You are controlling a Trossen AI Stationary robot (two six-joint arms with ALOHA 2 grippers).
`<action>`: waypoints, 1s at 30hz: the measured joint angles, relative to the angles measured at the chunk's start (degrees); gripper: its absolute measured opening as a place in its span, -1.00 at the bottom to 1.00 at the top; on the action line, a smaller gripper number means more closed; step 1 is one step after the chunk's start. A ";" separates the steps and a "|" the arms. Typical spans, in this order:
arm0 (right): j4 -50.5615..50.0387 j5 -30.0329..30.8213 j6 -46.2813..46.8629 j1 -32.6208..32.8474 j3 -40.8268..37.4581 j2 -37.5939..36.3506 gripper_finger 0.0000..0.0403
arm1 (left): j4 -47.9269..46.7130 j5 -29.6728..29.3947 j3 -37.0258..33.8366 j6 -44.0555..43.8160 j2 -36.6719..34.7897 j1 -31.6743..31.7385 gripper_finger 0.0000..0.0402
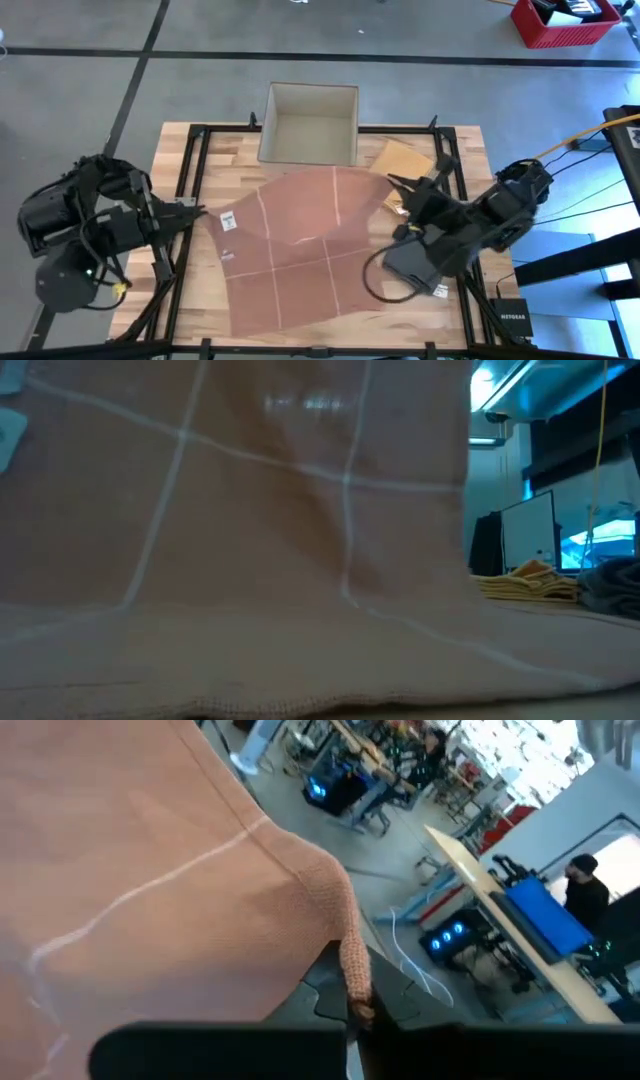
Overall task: Fold towel
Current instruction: Fold the brown towel
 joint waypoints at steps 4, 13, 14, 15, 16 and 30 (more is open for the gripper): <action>-0.06 -0.85 2.77 -0.85 -5.37 -0.44 -0.98 | -0.51 3.21 -2.78 -6.89 -0.53 0.02 -0.94; -0.12 -2.17 10.72 -0.63 -16.81 -1.79 -0.98 | -0.51 17.85 -10.91 -20.44 -0.50 1.60 -0.94; -0.07 -2.85 11.28 -0.68 -18.10 -1.79 -0.98 | -0.47 19.17 -12.42 -22.05 -0.49 1.96 -0.94; 0.26 -3.23 11.51 -0.68 -19.61 -1.79 -0.98 | -0.51 20.69 -14.06 -23.57 -0.48 2.30 -0.94; 0.75 -3.47 11.52 -0.82 -21.03 -1.77 -0.98 | -0.51 22.54 -15.58 -24.95 -0.48 2.63 -0.94; 12.61 -5.61 11.58 -4.65 -34.74 -1.95 -0.98 | -0.47 32.43 -40.33 -41.19 -6.56 5.32 -0.94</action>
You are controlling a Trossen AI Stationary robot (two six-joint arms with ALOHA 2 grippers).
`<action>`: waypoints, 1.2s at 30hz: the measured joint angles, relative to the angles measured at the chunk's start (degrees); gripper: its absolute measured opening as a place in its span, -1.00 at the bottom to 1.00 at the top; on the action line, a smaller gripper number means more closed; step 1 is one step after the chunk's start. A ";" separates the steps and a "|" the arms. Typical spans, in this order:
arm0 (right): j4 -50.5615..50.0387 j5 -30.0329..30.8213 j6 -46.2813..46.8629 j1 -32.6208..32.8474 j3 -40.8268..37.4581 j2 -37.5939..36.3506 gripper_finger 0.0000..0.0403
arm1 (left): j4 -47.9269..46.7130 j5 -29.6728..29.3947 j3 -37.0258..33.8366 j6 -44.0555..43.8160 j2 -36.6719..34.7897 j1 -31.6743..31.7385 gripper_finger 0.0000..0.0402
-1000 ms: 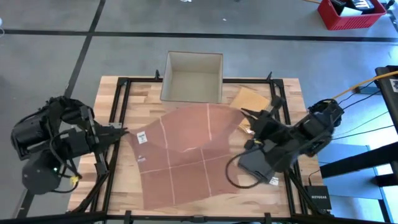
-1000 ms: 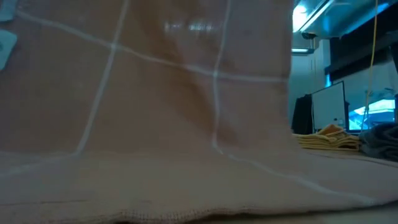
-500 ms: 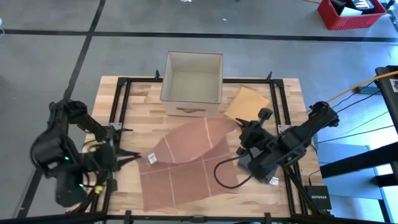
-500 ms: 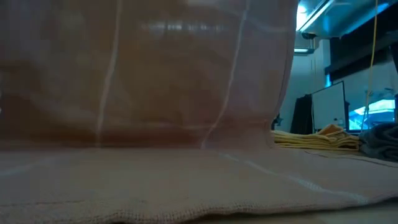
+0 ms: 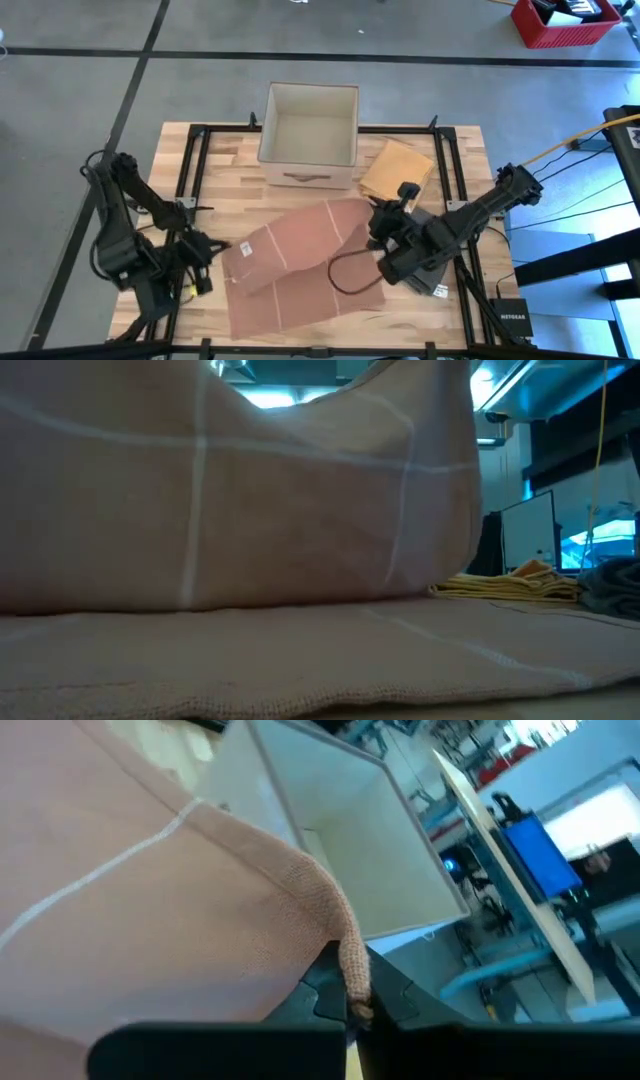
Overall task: Fold towel
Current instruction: Fold the brown towel
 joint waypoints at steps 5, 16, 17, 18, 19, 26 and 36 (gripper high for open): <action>4.58 1.01 -4.66 -5.98 -0.04 -0.11 -0.98 | 0.02 -11.10 -2.23 1.53 -5.07 2.87 -0.94; 26.85 -3.60 -27.60 -19.17 -0.04 -0.31 -0.98 | -0.07 -18.36 -2.46 12.75 -17.26 15.41 -0.94; 29.64 -4.18 -30.21 -20.03 -0.04 -0.31 -0.98 | -0.10 -18.68 -2.46 14.03 -18.33 16.33 -0.94; 32.18 -4.54 -32.84 -20.85 -0.04 -0.31 -0.98 | -0.11 -18.86 -2.46 15.46 -19.27 17.21 -0.94; 34.40 -4.54 -35.16 -21.61 -0.03 -0.31 -0.98 | -0.07 -19.11 -2.46 16.91 -20.17 17.99 -0.94; 44.43 -4.10 -45.48 -24.54 0.00 -2.79 -0.98 | 0.66 -21.00 -2.42 22.55 -23.99 20.01 -0.94; 23.12 -12.20 -29.79 -15.64 -1.51 -4.37 -0.98 | 0.94 -6.87 -2.46 16.41 -14.99 15.05 -0.94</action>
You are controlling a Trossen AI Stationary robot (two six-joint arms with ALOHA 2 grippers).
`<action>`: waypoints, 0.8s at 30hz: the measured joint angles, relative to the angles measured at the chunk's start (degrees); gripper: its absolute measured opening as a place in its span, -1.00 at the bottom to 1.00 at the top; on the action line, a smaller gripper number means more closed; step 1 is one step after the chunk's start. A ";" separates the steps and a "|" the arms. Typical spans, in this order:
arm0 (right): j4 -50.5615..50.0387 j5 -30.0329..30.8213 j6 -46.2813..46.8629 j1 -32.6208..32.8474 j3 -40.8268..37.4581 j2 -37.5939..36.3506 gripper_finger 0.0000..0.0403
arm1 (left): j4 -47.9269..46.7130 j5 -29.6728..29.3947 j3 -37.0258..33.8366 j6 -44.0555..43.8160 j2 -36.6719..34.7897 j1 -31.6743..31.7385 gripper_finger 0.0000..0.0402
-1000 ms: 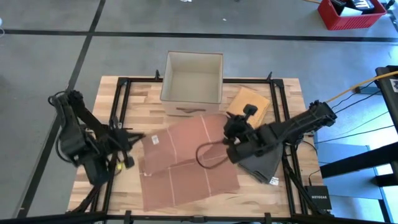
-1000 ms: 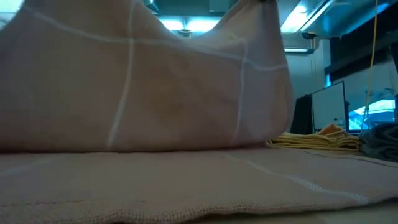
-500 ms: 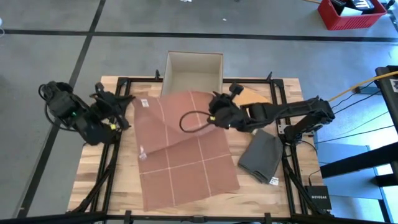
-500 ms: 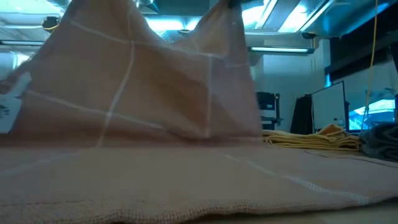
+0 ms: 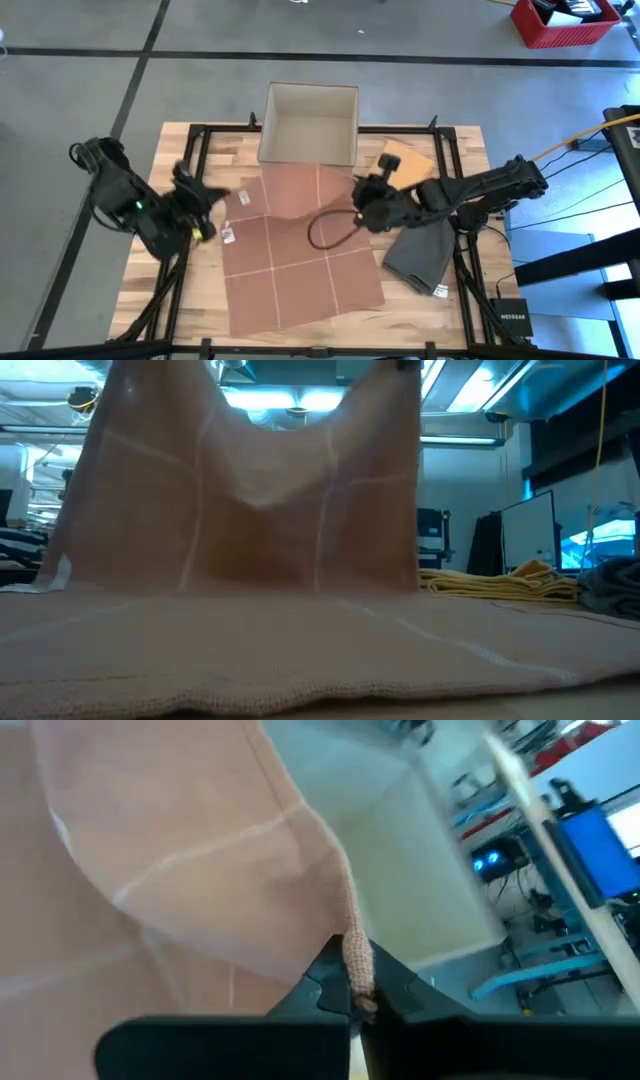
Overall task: Fold towel
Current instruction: Fold the brown towel
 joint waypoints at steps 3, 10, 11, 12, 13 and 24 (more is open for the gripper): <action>-4.20 -1.38 5.21 3.09 -3.65 0.00 -0.98 | -0.56 4.80 0.00 -3.03 4.10 -2.43 -0.94; -4.66 -4.23 12.53 10.62 -11.17 -0.24 -0.98 | -0.46 9.46 0.00 -9.56 12.49 -10.92 -0.94; -4.73 -4.21 13.24 11.58 -11.66 -0.24 -0.98 | -0.48 10.01 0.00 -10.84 13.44 -11.95 -0.94; -4.81 -4.19 13.91 12.57 -12.01 -0.24 -0.97 | -0.55 10.93 0.00 -11.94 14.25 -12.92 -0.94; -5.06 -4.20 14.70 13.50 -12.37 -0.24 -0.97 | -0.58 11.77 0.00 -13.22 15.19 -14.01 -0.94; -5.27 -11.26 16.54 20.92 -12.98 -0.24 -0.97 | 0.98 15.31 0.00 -23.39 22.28 -23.42 -0.94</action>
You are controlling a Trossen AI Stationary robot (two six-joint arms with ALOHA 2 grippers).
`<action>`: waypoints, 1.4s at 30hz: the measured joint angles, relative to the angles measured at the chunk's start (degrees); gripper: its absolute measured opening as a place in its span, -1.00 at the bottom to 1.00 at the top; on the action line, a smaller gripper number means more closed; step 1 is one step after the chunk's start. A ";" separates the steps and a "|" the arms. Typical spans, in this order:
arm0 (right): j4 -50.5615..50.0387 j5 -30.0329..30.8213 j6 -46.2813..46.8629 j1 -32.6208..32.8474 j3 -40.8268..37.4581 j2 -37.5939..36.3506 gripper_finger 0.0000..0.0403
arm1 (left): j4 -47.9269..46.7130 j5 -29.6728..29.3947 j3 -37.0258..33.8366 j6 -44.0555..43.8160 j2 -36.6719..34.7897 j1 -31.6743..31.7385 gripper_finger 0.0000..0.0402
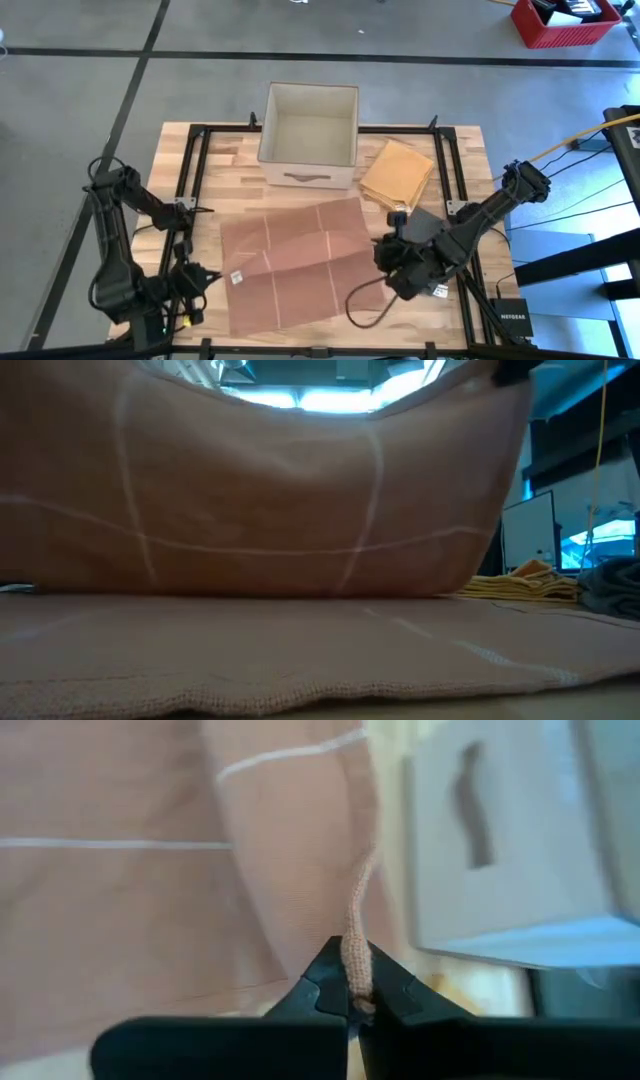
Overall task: Fold towel
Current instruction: Fold the brown towel
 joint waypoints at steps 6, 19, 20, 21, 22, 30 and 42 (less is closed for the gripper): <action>5.08 -7.95 -0.32 2.95 -2.96 -0.02 -0.97 | 3.01 4.25 0.00 -0.60 4.33 -1.19 -0.94; 23.75 -20.50 0.27 6.43 -17.61 0.00 -0.97 | 10.85 6.24 0.02 6.05 17.46 -1.14 -0.94; 23.70 -21.10 0.64 6.43 -18.00 0.00 -0.97 | 11.16 7.06 0.00 6.55 18.42 -1.14 -0.94; 23.77 -21.76 1.14 6.41 -18.32 0.00 -0.97 | 11.35 7.88 0.00 6.98 19.28 -1.10 -0.94; 23.89 -22.28 1.50 6.33 -18.62 0.00 -0.97 | 11.43 8.49 0.00 6.99 20.13 -0.98 -0.94; 24.26 -26.57 2.94 6.26 -19.06 0.00 -0.97 | 17.27 10.50 0.02 10.77 24.51 -0.83 -0.94; 26.57 -28.95 3.05 6.26 -19.06 4.88 -0.97 | 17.98 11.81 0.02 12.45 25.05 -0.60 -0.93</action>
